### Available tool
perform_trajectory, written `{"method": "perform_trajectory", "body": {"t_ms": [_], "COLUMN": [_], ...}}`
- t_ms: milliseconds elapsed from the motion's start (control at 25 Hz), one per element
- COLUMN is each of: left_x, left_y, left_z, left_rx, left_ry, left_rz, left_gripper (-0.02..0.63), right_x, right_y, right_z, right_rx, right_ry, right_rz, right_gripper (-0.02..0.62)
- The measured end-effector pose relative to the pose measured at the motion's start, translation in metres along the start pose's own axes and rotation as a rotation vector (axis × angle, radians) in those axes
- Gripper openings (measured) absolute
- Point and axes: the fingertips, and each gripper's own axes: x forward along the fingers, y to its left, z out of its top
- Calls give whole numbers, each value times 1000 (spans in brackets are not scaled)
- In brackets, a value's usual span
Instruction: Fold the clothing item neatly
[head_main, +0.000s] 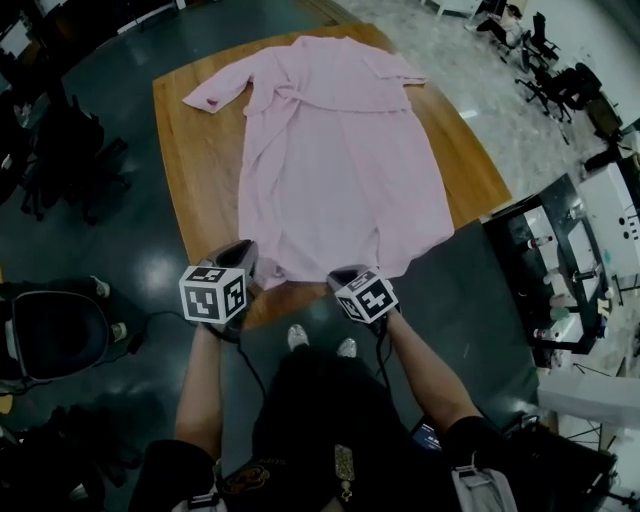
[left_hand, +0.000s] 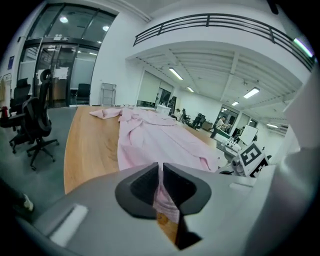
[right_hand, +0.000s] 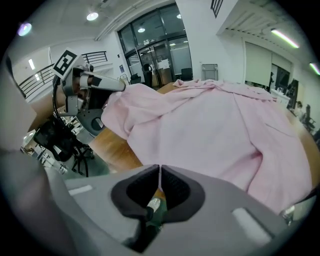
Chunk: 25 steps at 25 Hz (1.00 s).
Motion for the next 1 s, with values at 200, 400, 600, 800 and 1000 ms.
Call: {"method": "perform_trajectory", "body": {"t_ms": [200, 400, 600, 800, 1000], "left_x": [10, 32, 67, 109, 132], "left_y": [-33, -81, -146, -180, -185], "left_z": [21, 37, 37, 0, -36], "left_rx": [29, 86, 183, 208, 138], "left_ry": [-20, -22, 33, 158, 213], "left_rz": [-86, -180, -310, -394, -416], "left_gripper": [37, 37, 37, 37, 142], "right_x": [-8, -16, -20, -25, -42], "right_y": [-13, -20, -22, -27, -30], "right_z": [-11, -15, -18, -19, -24], "right_rx": [3, 26, 41, 51, 36], "right_ry": [9, -9, -18, -69, -119], "right_rz": [-47, -69, -72, -76, -75], "right_gripper": [17, 17, 17, 17, 32]}}
